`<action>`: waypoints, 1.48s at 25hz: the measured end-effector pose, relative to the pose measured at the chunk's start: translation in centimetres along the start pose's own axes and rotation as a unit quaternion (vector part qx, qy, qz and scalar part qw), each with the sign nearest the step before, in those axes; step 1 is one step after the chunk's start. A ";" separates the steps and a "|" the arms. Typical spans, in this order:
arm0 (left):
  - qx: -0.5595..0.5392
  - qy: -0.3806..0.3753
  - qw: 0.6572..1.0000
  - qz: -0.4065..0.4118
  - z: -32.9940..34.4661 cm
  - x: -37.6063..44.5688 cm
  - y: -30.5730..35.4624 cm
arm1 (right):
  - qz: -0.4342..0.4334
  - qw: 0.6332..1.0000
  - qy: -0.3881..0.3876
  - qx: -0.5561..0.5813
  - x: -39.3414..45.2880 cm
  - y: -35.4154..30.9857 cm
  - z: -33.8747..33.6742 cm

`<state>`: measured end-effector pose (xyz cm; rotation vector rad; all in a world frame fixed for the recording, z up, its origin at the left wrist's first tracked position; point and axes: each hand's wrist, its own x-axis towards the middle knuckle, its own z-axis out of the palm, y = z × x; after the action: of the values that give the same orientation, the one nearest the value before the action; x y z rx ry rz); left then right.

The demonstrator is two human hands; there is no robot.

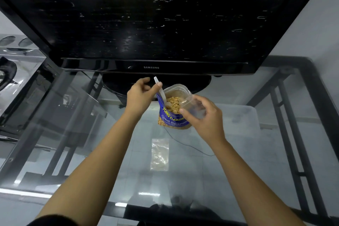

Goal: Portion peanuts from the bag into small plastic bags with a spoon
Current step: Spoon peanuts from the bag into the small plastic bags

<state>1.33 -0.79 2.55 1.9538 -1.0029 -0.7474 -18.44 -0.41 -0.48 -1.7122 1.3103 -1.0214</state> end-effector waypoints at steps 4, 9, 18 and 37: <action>0.136 -0.028 0.978 0.156 0.0 0.6 1.9 | 0.048 0.998 -0.042 -0.010 0.7 0.3 0.2; 0.106 -0.065 0.986 0.115 0.2 0.2 0.2 | 0.067 0.997 -0.043 0.004 0.5 0.1 0.1; -0.064 -0.108 0.992 -0.001 0.2 1.8 -0.9 | 0.097 0.992 -0.075 0.015 0.7 -0.1 -0.5; -0.281 -0.037 0.952 -0.115 -2.9 4.8 1.5 | -0.033 0.968 -0.079 -0.234 3.2 -1.9 -0.4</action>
<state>5.46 -4.28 4.62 1.5576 -0.5236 -1.1064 -17.55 -3.21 1.87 -2.1495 1.4762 -0.6206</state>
